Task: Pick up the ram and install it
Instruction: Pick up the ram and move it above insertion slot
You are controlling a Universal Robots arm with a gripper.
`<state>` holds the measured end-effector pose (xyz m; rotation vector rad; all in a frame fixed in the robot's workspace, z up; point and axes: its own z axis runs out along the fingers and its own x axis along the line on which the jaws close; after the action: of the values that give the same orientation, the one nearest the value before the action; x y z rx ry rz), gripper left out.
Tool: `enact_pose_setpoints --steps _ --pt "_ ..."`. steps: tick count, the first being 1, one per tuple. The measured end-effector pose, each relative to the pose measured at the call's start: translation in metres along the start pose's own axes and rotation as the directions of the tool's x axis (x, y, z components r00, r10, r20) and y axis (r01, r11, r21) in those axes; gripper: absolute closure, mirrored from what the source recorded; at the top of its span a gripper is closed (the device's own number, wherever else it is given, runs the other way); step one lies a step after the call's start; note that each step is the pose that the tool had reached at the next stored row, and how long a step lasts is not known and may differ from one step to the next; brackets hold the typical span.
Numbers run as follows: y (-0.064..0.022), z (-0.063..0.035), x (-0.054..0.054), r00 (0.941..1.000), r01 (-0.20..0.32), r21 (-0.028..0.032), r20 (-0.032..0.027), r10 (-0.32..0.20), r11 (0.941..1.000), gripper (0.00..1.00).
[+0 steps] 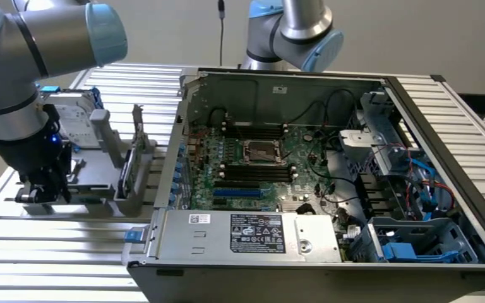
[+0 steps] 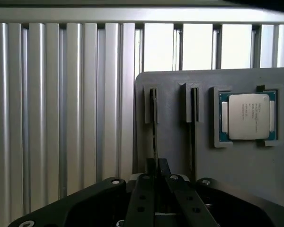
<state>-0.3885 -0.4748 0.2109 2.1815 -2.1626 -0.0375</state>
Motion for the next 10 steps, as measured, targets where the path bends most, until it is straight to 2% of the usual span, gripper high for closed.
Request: enact_pose_setpoints --steps 5,10 --pt "-0.0007 -0.0167 0.001 1.0000 0.000 -0.0087 0.0001 0.000 1.0000 0.85" --pt "-0.0047 -0.0390 0.001 1.0000 0.000 -0.0130 0.0003 0.000 0.9999 0.85"
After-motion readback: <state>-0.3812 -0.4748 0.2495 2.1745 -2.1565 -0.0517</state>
